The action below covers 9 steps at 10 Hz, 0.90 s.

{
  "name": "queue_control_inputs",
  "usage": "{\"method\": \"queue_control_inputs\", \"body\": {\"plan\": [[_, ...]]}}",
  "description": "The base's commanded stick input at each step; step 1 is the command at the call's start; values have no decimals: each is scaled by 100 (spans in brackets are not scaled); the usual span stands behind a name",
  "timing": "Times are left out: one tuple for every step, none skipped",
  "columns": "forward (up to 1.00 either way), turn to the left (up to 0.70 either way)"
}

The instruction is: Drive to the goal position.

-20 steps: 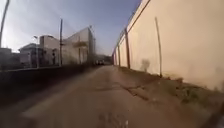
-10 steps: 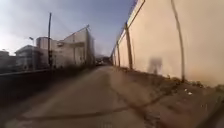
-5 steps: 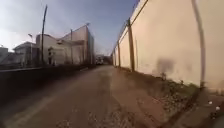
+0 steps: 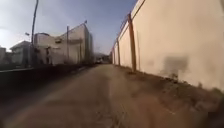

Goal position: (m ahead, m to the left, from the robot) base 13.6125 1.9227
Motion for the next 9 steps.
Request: {"method": "queue_control_inputs", "body": {"plan": [[100, 27], [100, 23], [100, 5], [100, 0], [100, 0], [100, 0], [100, 0], [100, 0], [100, 0]]}}
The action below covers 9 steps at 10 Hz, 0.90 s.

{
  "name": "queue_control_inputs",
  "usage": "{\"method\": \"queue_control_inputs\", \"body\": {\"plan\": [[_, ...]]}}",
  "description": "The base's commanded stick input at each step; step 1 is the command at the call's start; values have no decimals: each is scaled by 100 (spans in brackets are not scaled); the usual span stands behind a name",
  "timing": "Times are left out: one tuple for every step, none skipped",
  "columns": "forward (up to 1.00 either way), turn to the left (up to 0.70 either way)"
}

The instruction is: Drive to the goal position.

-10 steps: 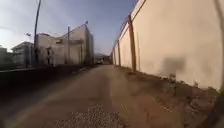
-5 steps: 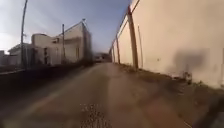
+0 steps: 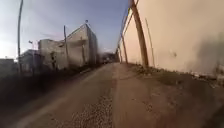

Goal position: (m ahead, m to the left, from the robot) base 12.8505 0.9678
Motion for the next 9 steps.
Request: {"method": "queue_control_inputs", "body": {"plan": [[100, 0], [100, 0], [100, 0], [100, 0], [100, 0], [100, 0], [100, 0], [100, 0], [100, 0]]}}
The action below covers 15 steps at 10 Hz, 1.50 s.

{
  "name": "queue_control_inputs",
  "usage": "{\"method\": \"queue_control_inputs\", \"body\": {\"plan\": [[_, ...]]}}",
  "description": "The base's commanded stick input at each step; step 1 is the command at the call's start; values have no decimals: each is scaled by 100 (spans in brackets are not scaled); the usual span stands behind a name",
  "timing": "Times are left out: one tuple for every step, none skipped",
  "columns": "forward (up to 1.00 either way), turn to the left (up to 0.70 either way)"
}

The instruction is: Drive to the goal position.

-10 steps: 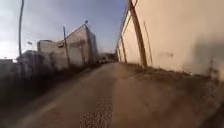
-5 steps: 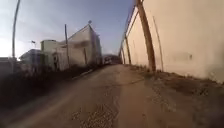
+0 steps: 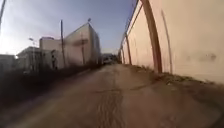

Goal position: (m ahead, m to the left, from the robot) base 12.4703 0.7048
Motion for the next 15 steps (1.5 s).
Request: {"method": "queue_control_inputs", "body": {"plan": [[100, 0], [100, 0], [100, 0], [100, 0], [100, 0], [100, 0], [100, 0], [100, 0], [100, 0], [100, 0], [100, 0], [100, 0], [100, 0], [100, 0], [100, 0]]}}
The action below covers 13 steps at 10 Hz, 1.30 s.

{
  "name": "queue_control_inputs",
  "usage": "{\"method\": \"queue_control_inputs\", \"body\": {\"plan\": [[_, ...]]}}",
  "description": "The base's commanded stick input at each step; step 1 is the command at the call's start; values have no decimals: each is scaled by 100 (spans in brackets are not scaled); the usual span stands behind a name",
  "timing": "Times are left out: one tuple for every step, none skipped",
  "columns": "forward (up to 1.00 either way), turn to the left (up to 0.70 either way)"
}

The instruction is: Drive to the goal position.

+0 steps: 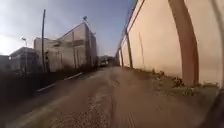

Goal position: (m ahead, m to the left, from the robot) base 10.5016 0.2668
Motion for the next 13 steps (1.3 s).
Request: {"method": "queue_control_inputs", "body": {"plan": [[100, 0], [100, 0], [100, 0], [100, 0], [100, 0], [100, 0], [100, 0], [100, 0], [100, 0], [100, 0], [100, 0], [100, 0], [100, 0]]}}
